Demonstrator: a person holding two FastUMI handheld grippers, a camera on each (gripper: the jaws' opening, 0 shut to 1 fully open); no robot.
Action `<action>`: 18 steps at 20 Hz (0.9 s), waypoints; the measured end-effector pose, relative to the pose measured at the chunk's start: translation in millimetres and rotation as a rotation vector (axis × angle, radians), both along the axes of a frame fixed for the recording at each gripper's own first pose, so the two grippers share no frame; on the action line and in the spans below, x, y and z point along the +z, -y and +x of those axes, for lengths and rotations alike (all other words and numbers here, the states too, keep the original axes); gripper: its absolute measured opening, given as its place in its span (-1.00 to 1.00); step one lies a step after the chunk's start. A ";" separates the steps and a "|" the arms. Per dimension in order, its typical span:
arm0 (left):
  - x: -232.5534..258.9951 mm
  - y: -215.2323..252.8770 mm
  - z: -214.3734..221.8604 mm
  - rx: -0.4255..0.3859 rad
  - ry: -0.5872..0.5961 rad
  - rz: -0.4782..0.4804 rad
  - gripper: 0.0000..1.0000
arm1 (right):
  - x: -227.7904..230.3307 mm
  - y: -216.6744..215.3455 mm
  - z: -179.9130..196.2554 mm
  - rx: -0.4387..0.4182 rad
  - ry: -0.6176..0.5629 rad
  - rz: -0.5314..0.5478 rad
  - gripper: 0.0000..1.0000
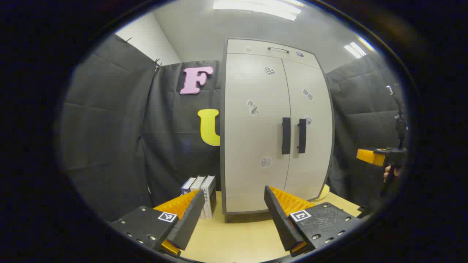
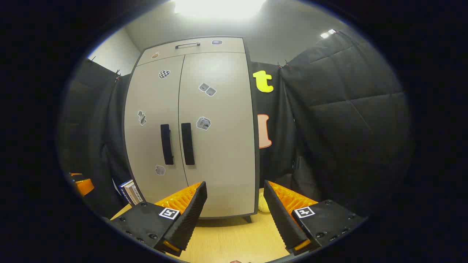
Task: Open the right door of the double-door shoe cabinet with the right hand, and open the left door with the left hand.
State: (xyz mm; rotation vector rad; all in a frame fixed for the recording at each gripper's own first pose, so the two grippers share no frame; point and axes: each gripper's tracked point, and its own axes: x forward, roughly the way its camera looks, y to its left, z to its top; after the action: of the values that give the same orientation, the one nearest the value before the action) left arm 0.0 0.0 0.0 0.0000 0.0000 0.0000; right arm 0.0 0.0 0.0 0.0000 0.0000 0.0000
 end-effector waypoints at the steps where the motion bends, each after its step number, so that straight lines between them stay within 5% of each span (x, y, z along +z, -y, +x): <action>1: -0.7 0.0 0.1 -0.001 -0.002 0.005 0.90 | -1.0 -1.6 0.2 0.001 -0.002 0.000 0.95; 13: -15.9 2.5 -3.0 -0.029 -0.026 -0.016 0.90 | 2.2 -12.9 13.0 0.015 -0.032 -0.073 0.96; 18: -28.1 -4.0 -7.2 -0.022 -0.047 -0.006 0.92 | 7.2 -30.2 32.6 0.060 -0.084 0.007 0.95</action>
State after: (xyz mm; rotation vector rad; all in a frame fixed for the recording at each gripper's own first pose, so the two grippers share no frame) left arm -7.2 4.0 -28.1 -0.0062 0.0470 -0.0224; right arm 32.6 30.2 7.2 0.0068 0.0844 0.0601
